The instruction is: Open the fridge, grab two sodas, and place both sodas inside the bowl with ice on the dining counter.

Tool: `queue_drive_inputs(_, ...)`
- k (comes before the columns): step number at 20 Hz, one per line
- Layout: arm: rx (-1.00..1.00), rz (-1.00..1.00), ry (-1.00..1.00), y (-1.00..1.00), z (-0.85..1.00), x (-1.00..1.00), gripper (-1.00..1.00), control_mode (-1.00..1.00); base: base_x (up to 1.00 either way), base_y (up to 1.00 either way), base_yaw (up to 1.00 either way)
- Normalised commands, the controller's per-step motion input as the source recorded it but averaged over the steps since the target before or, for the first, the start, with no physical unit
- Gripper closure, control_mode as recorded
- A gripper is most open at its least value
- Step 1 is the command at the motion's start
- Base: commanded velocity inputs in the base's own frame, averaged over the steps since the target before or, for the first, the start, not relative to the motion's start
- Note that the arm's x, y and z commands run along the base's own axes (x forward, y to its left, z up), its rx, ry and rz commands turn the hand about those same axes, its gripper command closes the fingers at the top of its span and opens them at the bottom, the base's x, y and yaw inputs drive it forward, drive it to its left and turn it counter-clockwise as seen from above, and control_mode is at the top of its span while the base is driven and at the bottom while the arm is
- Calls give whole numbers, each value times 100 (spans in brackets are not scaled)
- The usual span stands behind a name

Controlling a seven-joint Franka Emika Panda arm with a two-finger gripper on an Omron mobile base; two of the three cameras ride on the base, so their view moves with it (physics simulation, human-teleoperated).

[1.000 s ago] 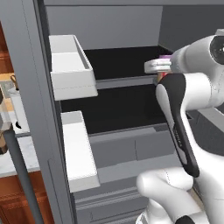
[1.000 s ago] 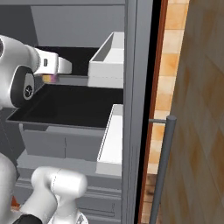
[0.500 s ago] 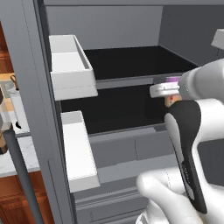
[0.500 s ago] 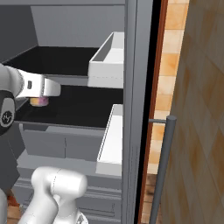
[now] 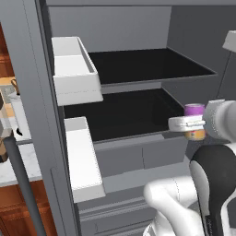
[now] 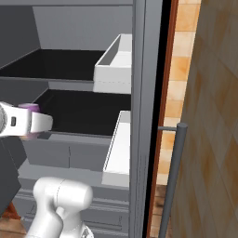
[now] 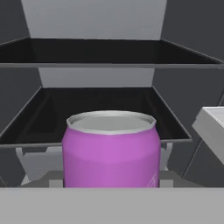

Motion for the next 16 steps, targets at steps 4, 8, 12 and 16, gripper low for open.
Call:
queue_drive_inputs(4, 0, 0, 0, 0, 0, -63, 100, -100, 0, 0, 0)
queue_drive_inputs(8, 0, 0, 0, 0, 0, -24, 100, -100, 0, 0, 0)
queue_drive_inputs(12, 0, 0, 0, 0, -3, -2, 100, -100, 0, 0, 0)
queue_drive_inputs(16, 0, 0, 0, 0, -5, -6, 100, 100, -40, 0, 0)
